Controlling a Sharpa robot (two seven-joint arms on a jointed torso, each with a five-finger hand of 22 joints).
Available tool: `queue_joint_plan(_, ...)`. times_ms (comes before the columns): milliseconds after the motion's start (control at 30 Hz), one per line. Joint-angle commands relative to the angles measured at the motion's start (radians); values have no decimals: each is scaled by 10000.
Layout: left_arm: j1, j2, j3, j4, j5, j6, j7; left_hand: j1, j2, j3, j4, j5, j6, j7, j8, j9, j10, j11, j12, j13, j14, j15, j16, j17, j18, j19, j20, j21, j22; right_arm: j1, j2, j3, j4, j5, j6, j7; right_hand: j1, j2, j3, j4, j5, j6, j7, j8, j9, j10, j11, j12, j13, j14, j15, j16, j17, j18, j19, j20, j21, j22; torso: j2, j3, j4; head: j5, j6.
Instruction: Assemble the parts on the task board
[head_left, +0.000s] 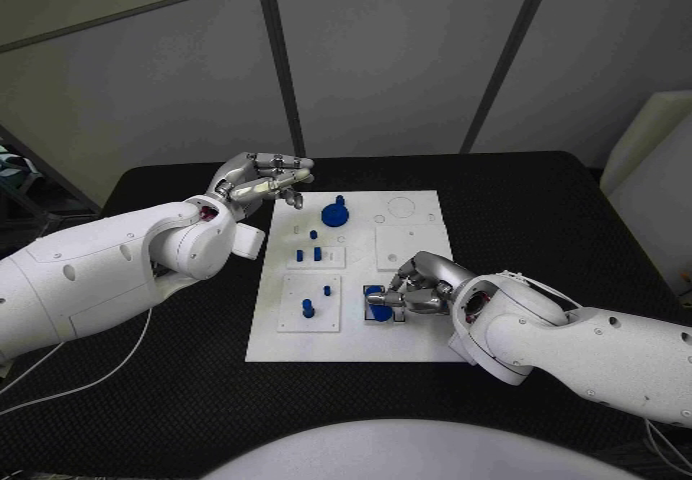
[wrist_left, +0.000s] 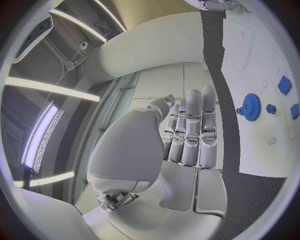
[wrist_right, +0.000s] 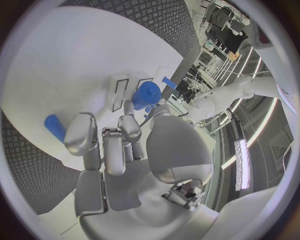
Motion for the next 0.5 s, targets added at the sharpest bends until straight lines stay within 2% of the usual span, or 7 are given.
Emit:
queue_joint_plan(33, 11, -2, 7, 7, 21, 106, 28, 123, -6, -14, -57, 28, -27, 19, 29, -13, -75, 24, 34, -9, -80, -3, -60, -9, -174, -43, -41, -2, 10, 15, 5, 4, -4, -178, 51, 15, -184, -137, 98, 27, -365, -95, 14, 62, 41, -118, -6, -138, -88, 791, -7, -6, 1281, -119, -41, -26, -71, -26, -5, -2, -4, 2, 1)
queue_joint_plan(133, 11, -8, 7, 9, 21, 106, 26, 123, -6, -14, -57, 28, -27, 19, 29, -13, -75, 24, 34, -9, -80, -3, -60, -9, -174, -43, -41, -2, 10, 17, -10, 4, -10, -216, 25, 31, -303, -298, 247, 34, -594, -148, 27, 78, 76, -191, 5, -263, -183, 790, 2, -11, 1281, -114, -58, -18, -95, -53, -4, -6, -10, 2, -3)
queue_joint_plan(233, 11, -10, 7, 9, 21, 110, 24, 123, -6, -14, -57, 28, -27, 19, 29, -13, -75, 24, 34, -9, -80, -3, -60, -9, -174, -43, -41, -2, 10, 18, -39, 3, 7, -215, 15, 168, -324, -321, 278, 35, -623, -159, 29, 81, 83, -217, 7, -306, -218, 788, 5, -15, 1273, -109, -71, -16, -112, -77, -2, -5, -11, 11, -9)
queue_joint_plan(333, 11, -10, 7, 11, 21, 116, 23, 123, -6, -14, -57, 28, -27, 19, 29, -13, -75, 24, 34, -9, -80, -3, -60, -9, -174, -43, -41, -2, 10, 18, -94, 2, 73, -205, 15, 381, -308, -257, 382, 25, -571, -184, 33, 91, 99, -213, 13, -301, -206, 786, 9, -20, 1267, -109, -73, -11, -117, -78, 5, -4, -9, 20, -8)
queue_joint_plan(500, 10, -23, 7, 9, 21, 112, 23, 125, -6, -11, -60, 28, -27, 19, 29, -13, -75, 24, 36, -9, -80, -3, -60, -9, -174, -43, -42, -1, 12, 17, -230, -1, 239, -205, 76, 670, -119, -117, 529, -7, -195, -173, 20, 149, 157, -131, -5, -202, -109, 789, 2, -22, 1269, -117, -43, -14, -89, -25, -7, 4, -16, 42, -27)
